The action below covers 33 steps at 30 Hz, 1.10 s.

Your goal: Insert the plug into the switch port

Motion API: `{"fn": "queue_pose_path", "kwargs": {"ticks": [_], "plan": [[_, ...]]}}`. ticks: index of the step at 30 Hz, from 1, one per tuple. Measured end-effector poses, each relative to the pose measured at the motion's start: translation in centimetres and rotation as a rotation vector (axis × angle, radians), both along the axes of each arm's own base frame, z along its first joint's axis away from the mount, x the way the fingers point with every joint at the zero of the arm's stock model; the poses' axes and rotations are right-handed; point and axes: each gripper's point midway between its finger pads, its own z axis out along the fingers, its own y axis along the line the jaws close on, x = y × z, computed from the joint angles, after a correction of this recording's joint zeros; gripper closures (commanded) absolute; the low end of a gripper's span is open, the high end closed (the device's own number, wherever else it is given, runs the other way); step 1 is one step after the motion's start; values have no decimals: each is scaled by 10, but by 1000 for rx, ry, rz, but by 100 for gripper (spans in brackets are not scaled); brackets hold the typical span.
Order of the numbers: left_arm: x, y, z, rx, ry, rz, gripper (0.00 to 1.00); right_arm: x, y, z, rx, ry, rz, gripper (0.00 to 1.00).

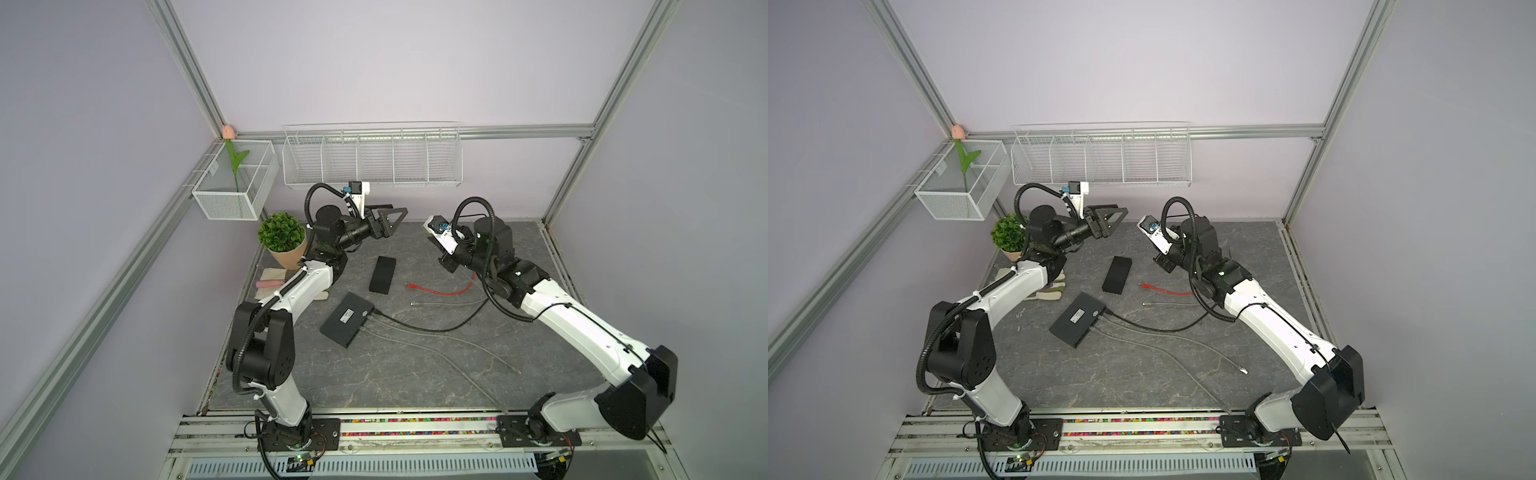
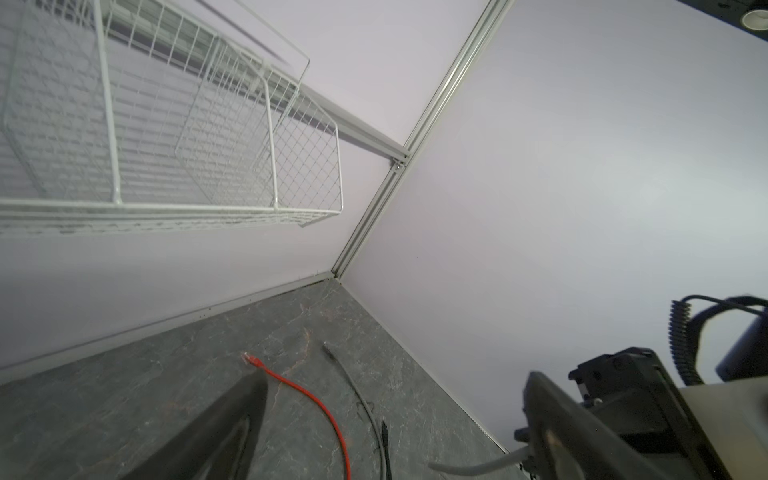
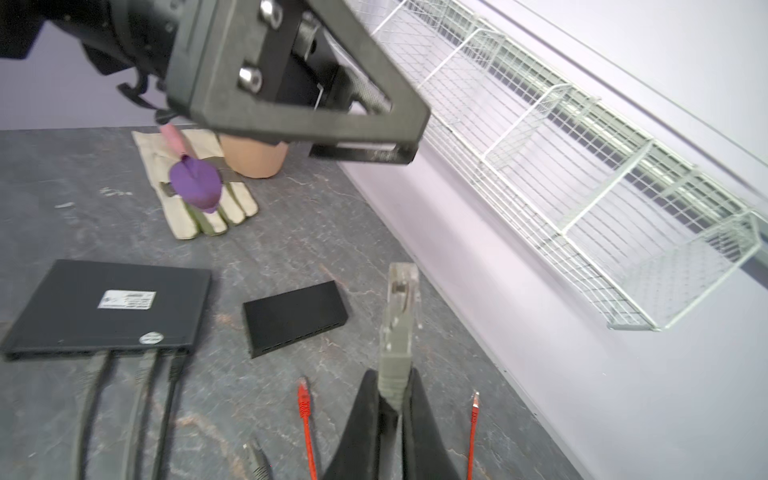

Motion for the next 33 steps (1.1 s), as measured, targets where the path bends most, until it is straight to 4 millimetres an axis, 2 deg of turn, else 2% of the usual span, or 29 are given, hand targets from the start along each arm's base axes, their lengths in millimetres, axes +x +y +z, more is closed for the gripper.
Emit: {"fn": "queue_pose_path", "kwargs": {"ticks": [3,6,13,19,22,25,29,32,33], "plan": [[-6,-16,-14,18,30,-27,12,5,0,3,-5,-31,-43,93],[-13,-23,-20,24,37,-37,12,11,1,5,-5,-41,-64,93],[-16,-24,-25,24,42,-29,17,32,16,-3,-20,-16,-72,93],[-21,-23,-26,17,32,-32,18,42,17,-16,-26,27,-87,93],[-23,-23,-22,12,21,-35,22,44,17,-21,-30,50,-82,93],[-24,-24,-18,-1,21,-45,28,45,19,-25,-32,69,-69,93],[-24,-26,-12,-26,21,-67,42,42,22,-31,-37,95,-54,93],[-22,-29,-9,-34,16,-76,56,41,24,-35,-37,107,-43,93],[-21,-29,-8,-36,15,-77,66,41,24,-36,-36,111,-41,93]]}}
